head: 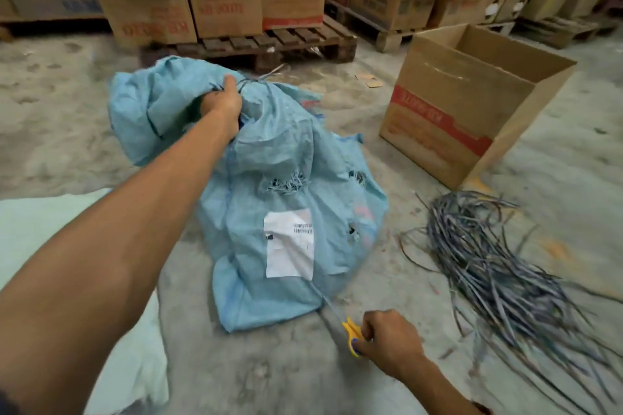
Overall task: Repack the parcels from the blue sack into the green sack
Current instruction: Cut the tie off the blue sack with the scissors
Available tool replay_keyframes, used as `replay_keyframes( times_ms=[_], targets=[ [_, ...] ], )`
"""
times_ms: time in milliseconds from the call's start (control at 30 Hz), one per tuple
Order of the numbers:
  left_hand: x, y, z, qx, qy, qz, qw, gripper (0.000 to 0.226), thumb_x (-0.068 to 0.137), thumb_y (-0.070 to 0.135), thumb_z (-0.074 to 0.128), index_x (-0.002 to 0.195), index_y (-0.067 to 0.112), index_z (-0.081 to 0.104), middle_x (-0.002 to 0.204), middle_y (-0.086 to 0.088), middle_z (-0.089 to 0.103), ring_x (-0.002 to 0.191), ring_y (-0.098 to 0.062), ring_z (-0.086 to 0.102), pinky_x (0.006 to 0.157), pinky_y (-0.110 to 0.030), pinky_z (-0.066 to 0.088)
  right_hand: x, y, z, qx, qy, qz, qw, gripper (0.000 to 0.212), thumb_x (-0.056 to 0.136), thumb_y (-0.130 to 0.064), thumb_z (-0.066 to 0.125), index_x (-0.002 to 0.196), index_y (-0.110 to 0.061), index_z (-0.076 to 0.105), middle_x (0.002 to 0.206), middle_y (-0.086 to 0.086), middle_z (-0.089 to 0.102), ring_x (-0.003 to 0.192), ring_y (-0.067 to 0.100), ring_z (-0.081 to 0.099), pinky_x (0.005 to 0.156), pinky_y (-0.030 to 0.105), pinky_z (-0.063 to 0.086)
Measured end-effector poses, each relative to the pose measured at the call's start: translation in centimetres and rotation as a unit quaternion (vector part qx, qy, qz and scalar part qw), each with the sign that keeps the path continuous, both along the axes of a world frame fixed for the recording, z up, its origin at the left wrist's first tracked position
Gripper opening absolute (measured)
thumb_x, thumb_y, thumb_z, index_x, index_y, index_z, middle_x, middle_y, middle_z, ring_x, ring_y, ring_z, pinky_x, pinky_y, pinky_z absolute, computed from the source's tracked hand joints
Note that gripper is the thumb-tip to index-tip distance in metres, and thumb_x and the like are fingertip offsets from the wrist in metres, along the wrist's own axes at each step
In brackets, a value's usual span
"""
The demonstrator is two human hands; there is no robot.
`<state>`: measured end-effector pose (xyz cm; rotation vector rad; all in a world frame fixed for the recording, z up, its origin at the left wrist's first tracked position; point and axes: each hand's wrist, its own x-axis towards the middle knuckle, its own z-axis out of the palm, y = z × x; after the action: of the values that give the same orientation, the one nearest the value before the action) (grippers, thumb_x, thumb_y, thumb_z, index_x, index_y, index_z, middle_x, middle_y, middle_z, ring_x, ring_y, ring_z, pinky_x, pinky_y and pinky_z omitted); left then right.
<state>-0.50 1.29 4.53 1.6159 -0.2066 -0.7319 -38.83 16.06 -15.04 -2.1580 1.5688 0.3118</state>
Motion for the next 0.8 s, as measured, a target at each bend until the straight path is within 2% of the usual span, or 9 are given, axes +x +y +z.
replay_keyframes(
  times_ms=[100, 167, 267, 400, 467, 533, 600, 700, 800],
  targets=[
    [-0.1, -0.5, 0.1, -0.007, -0.007, -0.012, 1.0, 0.064, 0.086, 0.057, 0.054, 0.132, 0.014, 0.056, 0.126, -0.004, 0.063, 0.103, -0.029, 0.064, 0.09, -0.044, 0.056, 0.2, 1.0, -1.4, 0.013, 0.033, 0.0, 0.999, 0.032, 0.074, -0.053, 0.065, 0.067, -0.028, 0.045, 0.101, 0.0, 0.064, 0.103, 0.024, 0.064, 0.07, 0.031, 0.04],
    [0.4, -1.4, -0.6, -0.007, -0.013, -0.026, 1.0, 0.069, 0.081, 0.061, 0.055, 0.132, 0.015, 0.055, 0.124, -0.005, 0.064, 0.101, -0.031, 0.064, 0.09, -0.047, 0.056, 0.7, 1.2, -1.8, -0.008, 0.055, 0.028, 0.998, 0.027, 0.078, -0.052, 0.064, 0.09, -0.028, 0.063, 0.119, 0.005, 0.057, 0.115, 0.026, 0.057, 0.081, 0.032, 0.046],
    [-0.3, -1.3, -0.3, 0.006, -0.025, -0.056, 0.998, 0.078, 0.076, 0.067, 0.057, 0.134, 0.016, 0.052, 0.127, -0.004, 0.062, 0.106, -0.031, 0.063, 0.094, -0.047, 0.053, 1.3, 0.7, -2.0, -0.023, 0.112, 0.064, 0.991, 0.056, 0.083, -0.055, 0.062, 0.123, -0.016, 0.061, 0.134, 0.009, 0.044, 0.127, 0.029, 0.045, 0.098, 0.036, 0.045],
    [-3.5, 0.8, 2.3, 0.018, -0.064, -0.117, 0.991, 0.075, 0.087, 0.061, 0.056, 0.143, 0.013, 0.044, 0.138, -0.005, 0.056, 0.115, -0.029, 0.059, 0.099, -0.044, 0.051, 2.1, -0.6, -1.2, 0.028, 0.142, 0.075, 0.987, 0.072, 0.072, -0.056, 0.077, 0.128, -0.015, 0.056, 0.131, 0.01, 0.054, 0.124, 0.028, 0.054, 0.098, 0.034, 0.047],
    [-4.4, 1.3, 3.2, 0.036, -0.079, -0.149, 0.985, 0.074, 0.09, 0.06, 0.054, 0.145, 0.013, 0.041, 0.139, -0.006, 0.054, 0.117, -0.029, 0.057, 0.097, -0.044, 0.05, 2.4, -1.1, -0.8, 0.056, 0.14, 0.092, 0.984, 0.068, 0.069, -0.047, 0.083, 0.124, -0.017, 0.058, 0.13, 0.01, 0.055, 0.121, 0.028, 0.058, 0.095, 0.033, 0.049],
    [-5.4, 1.9, 4.0, 0.049, -0.089, -0.174, 0.979, 0.073, 0.091, 0.06, 0.054, 0.144, 0.013, 0.041, 0.133, -0.006, 0.057, 0.108, -0.028, 0.06, 0.087, -0.04, 0.052, 2.8, -1.5, 0.0, 0.031, 0.093, 0.109, 0.989, 0.043, 0.076, -0.035, 0.075, 0.114, -0.019, 0.063, 0.124, 0.009, 0.06, 0.114, 0.028, 0.062, 0.089, 0.032, 0.051],
    [-6.0, 2.1, 4.7, 0.058, -0.102, -0.19, 0.975, 0.072, 0.089, 0.062, 0.056, 0.14, 0.012, 0.046, 0.128, -0.005, 0.061, 0.102, -0.026, 0.061, 0.079, -0.036, 0.05, 3.4, -2.2, 1.7, -0.074, -0.011, 0.107, 0.991, 0.023, 0.082, -0.031, 0.058, 0.101, -0.019, 0.061, 0.108, 0.008, 0.067, 0.103, 0.031, 0.065, 0.077, 0.034, 0.05],
    [-6.4, 2.4, 5.7, 0.041, -0.106, -0.197, 0.974, 0.064, 0.089, 0.058, 0.059, 0.132, 0.011, 0.053, 0.124, -0.005, 0.064, 0.097, -0.023, 0.064, 0.079, -0.034, 0.051, 5.0, -4.5, 6.3, -0.219, -0.193, 0.086, 0.953, 0.014, 0.084, -0.034, 0.055, 0.083, -0.021, 0.052, 0.076, 0.0, 0.065, 0.074, 0.028, 0.065, 0.059, 0.034, 0.042],
    [-6.3, 2.6, 5.9, 0.03, -0.102, -0.202, 0.974, 0.054, 0.089, 0.054, 0.062, 0.122, 0.011, 0.055, 0.117, -0.004, 0.063, 0.083, -0.017, 0.061, 0.078, -0.033, 0.049, 7.6, -7.5, 12.2, -0.318, -0.298, 0.074, 0.897, 0.015, 0.087, -0.032, 0.06, 0.084, -0.022, 0.049, 0.071, -0.007, 0.057, 0.063, 0.019, 0.057, 0.055, 0.033, 0.043]
  ],
)
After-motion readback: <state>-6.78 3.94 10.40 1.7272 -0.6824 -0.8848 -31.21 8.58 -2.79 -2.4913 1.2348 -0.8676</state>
